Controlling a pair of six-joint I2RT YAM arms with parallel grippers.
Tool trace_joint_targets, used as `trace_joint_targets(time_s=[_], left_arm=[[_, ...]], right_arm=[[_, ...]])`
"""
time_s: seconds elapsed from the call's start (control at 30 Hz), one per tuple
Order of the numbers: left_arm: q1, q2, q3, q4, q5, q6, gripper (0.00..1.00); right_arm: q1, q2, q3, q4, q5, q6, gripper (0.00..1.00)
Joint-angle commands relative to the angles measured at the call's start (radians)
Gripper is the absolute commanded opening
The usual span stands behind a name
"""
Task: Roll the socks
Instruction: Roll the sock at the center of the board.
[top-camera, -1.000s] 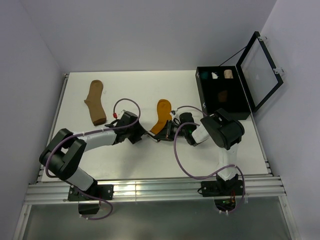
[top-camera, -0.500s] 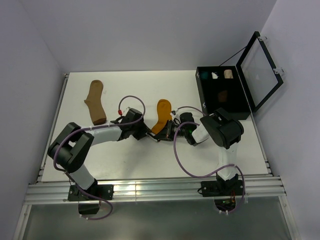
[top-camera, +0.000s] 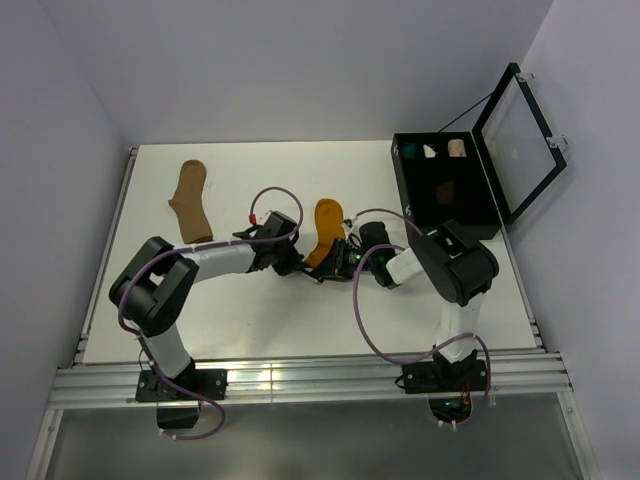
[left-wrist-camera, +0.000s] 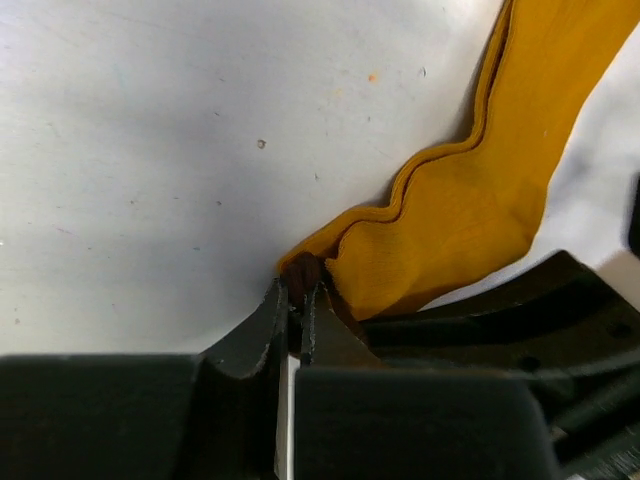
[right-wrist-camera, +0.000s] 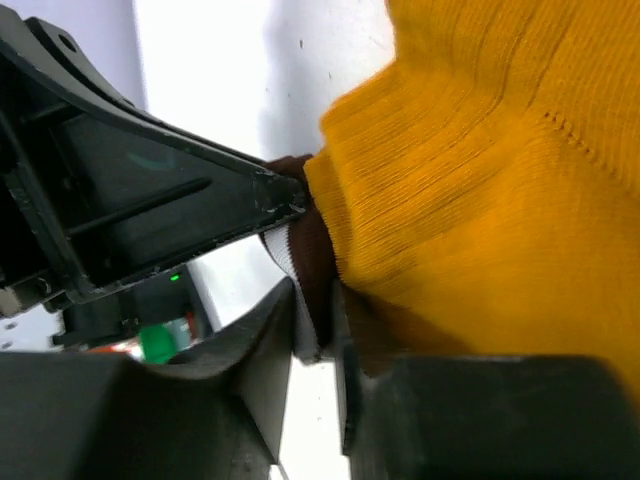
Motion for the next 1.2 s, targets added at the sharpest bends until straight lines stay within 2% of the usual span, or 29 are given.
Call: trace_joint_targets(time_s=[0.0, 0.07, 0.27, 0.5, 0.93, 1.03, 1.17], left_arm=[[-0.012, 0.019, 0.048, -0.119, -0.036, 0.061, 0.00], [-0.010, 0.011, 0.058, -0.147, -0.056, 0.080, 0.00], [-0.012, -0.003, 0.080, -0.190, -0.105, 0.112, 0.00], [-0.010, -0.009, 0.094, -0.216, -0.125, 0.144, 0.00], [-0.009, -0.015, 0.121, -0.276, -0.171, 0.225, 0.00], [-0.007, 0.011, 0.152, -0.302, -0.182, 0.239, 0.00], [-0.007, 0.046, 0.195, -0.332, -0.187, 0.248, 0.00]], right_arm=[[0.002, -0.109, 0.013, -0.169, 0.104, -0.130, 0.30], [0.004, -0.185, 0.025, -0.258, 0.145, -0.195, 0.35], [-0.005, -0.273, 0.145, -0.484, 0.271, -0.331, 0.35], [-0.008, -0.140, 0.312, -0.630, 0.404, -0.413, 0.35], [-0.008, 0.104, 0.582, -0.733, 0.466, -0.476, 0.35], [-0.005, 0.055, 0.573, -0.684, 0.449, -0.505, 0.36], [0.019, -0.104, 0.401, -0.567, 0.475, -0.557, 0.38]])
